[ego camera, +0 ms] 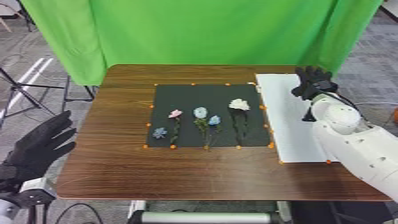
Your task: Arrange flowers
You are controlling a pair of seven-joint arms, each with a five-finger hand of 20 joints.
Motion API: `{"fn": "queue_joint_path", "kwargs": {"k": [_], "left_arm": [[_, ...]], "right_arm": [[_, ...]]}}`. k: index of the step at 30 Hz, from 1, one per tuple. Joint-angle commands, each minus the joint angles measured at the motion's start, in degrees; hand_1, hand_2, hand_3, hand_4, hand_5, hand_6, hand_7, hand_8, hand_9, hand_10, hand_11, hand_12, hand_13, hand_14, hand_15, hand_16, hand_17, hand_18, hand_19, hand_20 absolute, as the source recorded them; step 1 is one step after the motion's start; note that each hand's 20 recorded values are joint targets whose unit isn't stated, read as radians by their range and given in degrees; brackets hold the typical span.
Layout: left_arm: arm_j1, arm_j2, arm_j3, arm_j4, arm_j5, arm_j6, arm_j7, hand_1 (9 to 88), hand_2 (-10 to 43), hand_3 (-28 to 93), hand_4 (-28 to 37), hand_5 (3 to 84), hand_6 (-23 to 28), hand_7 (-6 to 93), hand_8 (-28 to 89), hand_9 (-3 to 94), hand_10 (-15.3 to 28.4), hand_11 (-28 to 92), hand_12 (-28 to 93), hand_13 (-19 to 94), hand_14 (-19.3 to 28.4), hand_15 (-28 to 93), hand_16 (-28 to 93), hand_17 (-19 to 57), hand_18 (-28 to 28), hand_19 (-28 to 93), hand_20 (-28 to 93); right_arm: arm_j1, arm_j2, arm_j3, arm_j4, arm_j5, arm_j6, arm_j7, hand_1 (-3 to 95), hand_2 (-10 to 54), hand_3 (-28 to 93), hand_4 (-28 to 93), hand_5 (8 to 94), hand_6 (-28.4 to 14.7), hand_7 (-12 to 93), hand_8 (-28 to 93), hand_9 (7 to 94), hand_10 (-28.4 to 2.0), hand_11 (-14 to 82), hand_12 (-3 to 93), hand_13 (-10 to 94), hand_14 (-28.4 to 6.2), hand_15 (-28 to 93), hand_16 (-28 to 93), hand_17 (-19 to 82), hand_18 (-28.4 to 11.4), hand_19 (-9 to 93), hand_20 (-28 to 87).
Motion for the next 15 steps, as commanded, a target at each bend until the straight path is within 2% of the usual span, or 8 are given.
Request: {"fn": "queue_joint_path", "kwargs": {"k": [1, 6, 9, 12, 15], "left_arm": [[-0.2, 0.58, 0.23, 0.42, -0.29, -0.70, -0.40, 23.3, -1.7, 68, -28.1, 21.5, 0.9, 16.0, -8, 16.6, 8.6, 8, 22, 11, 10.9, 9, 10, -13.6, 17.7, 33, 10], [-0.2, 0.59, 0.27, 0.50, -0.29, -0.72, -0.33, 23.3, -1.8, 68, -28.1, 21.5, 0.9, 16.1, -8, 16.6, 8.6, 8, 22, 12, 10.9, 9, 10, -13.6, 17.7, 33, 10], [-0.2, 0.52, 0.41, 0.53, -0.29, -0.76, -0.31, 23.2, -1.8, 69, -28.1, 21.5, 0.9, 16.1, -8, 16.6, 8.6, 8, 22, 11, 11.0, 9, 10, -13.6, 17.7, 33, 10], [-0.1, 0.46, 0.36, 0.48, -0.26, -0.81, -0.24, 23.3, -1.8, 68, -28.1, 21.5, 0.9, 16.1, -8, 16.6, 8.6, 8, 22, 11, 11.0, 10, 10, -13.6, 17.7, 33, 9], [-0.1, 0.44, 0.39, 0.47, -0.28, -0.70, -0.24, 23.3, -1.8, 68, -28.1, 21.5, 0.9, 16.1, -8, 16.6, 8.6, 8, 22, 11, 11.0, 10, 10, -13.6, 17.7, 33, 10]], "right_arm": [[1.9, -0.5, -0.8, 3.8, 0.0, -5.4, 1.1, 23.4, -2.2, 93, -18, 15.7, -7.6, 16, -6, 17.2, -14.0, -0.9, 28.3, 23, -15.5, -1, 25, 4, -19.7, 43, 18], [2.5, -0.7, -1.3, 5.1, 0.6, -5.9, 1.4, 23.7, -3.3, 93, -18, 16.7, -7.6, 18, -8, 20.0, -13.8, 1.7, 25.3, 26, -13.1, 3, 20, 5, -19.0, 44, 18], [2.1, -0.7, -1.2, 5.8, 0.6, -4.7, -0.5, 24.5, -5.1, 93, -20, 20.1, -7.2, 21, -10, 25.4, -13.2, 5.5, 22.4, 34, -8.8, 10, 17, 7, -18.0, 47, 19], [1.9, -0.8, -1.2, 6.3, 0.9, -3.7, -3.1, 26.2, -7.0, 93, -24, 24.8, -5.8, 26, -13, 32.6, -11.5, 11.7, 18.7, 42, -4.8, 16, 14, 10, -16.1, 50, 20], [1.5, -0.6, -1.5, 6.2, 0.3, -3.1, -5.2, 28.7, -8.0, 92, -27, 30.3, -3.2, 31, -17, 40.8, -8.5, 17.2, 17.2, 51, -2.3, 20, 13, 12, -15.2, 52, 21]]}}
